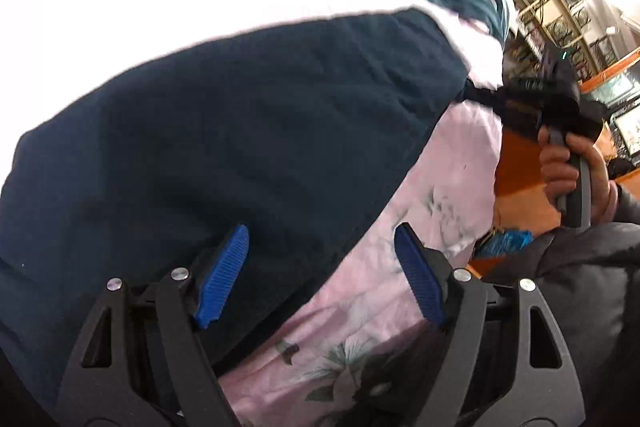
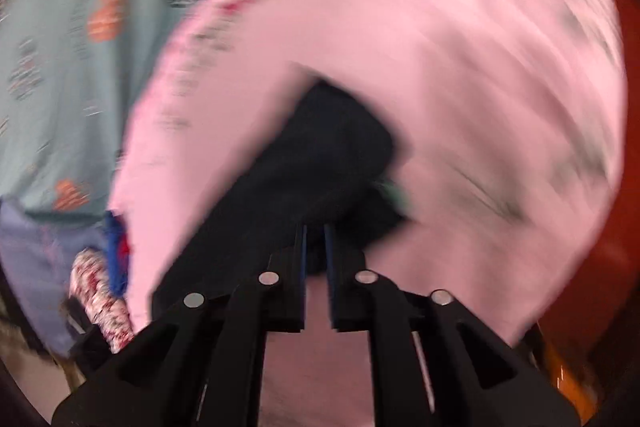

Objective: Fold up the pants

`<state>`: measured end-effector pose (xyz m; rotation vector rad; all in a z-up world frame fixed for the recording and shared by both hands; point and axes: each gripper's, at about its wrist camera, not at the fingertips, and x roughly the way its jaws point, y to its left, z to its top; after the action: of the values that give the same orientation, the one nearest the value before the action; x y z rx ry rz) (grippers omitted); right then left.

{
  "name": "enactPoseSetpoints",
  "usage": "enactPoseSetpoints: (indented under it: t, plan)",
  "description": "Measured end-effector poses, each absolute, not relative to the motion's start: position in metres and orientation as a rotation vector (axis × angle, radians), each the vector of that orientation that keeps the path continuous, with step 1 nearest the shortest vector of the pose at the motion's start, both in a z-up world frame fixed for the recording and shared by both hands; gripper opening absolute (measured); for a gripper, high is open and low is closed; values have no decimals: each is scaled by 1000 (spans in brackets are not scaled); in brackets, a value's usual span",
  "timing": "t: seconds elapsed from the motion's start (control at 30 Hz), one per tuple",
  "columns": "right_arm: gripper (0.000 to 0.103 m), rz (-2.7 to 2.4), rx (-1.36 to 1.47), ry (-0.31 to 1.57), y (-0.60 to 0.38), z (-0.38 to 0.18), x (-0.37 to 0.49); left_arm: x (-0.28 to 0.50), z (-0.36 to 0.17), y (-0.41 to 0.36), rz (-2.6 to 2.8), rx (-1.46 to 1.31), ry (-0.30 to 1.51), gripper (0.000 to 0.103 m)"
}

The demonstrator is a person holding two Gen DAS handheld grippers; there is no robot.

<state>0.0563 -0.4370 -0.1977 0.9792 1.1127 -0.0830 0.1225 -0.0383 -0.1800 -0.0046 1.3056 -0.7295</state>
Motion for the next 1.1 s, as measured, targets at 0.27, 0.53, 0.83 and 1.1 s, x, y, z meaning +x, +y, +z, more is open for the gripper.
enactPoseSetpoints:
  t: [0.27,0.53,0.83,1.1]
  plan:
    - [34,30,1095,984,-446,-169,75,127,-183,-45,-694,17,1341,81]
    - [27,-41,1037,973,-462,-180,120,124,-185,-50,-664,27,1342,82]
    - [10,0,954,1000,-461,-154,89,121,-185,-49,-644,27,1346,82]
    - [49,-39,1318,1065,-475,-210,73,123,-186,-52,-637,49,1361,82]
